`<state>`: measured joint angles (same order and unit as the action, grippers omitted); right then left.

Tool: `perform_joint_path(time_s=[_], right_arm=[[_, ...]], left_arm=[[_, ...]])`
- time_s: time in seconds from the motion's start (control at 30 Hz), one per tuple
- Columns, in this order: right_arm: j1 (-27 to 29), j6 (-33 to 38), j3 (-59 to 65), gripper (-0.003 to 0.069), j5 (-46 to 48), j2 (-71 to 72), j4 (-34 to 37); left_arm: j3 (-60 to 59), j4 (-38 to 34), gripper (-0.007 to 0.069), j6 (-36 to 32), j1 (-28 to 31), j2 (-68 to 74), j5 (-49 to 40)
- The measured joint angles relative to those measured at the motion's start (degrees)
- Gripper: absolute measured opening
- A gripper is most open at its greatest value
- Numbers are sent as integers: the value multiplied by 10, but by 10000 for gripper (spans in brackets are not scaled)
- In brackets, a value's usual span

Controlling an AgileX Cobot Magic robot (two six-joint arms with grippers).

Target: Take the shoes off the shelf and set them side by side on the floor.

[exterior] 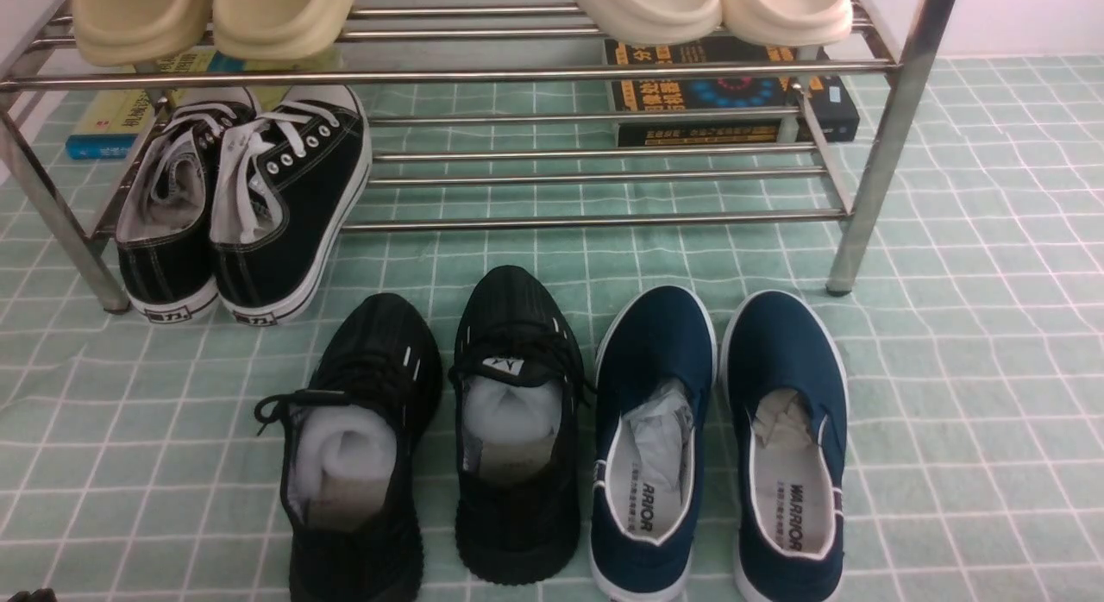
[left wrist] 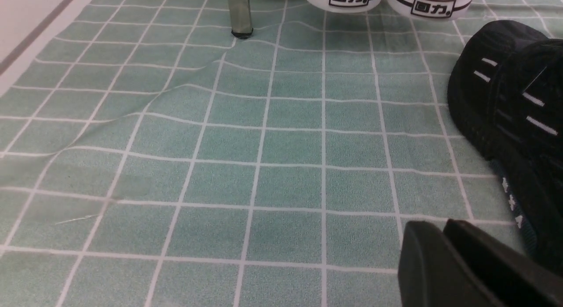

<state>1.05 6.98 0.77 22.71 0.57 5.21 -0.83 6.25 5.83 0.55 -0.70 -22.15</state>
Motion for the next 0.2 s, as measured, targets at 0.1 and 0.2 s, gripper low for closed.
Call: perform_joint_path(time_s=[0.1,0.2], right_arm=[[0,0,0,237,0,0,0],[0,0,0,237,0,0,0]], left_arm=[[0,0,84,0,0,0,0],[0,0,86,0,0,0,0]])
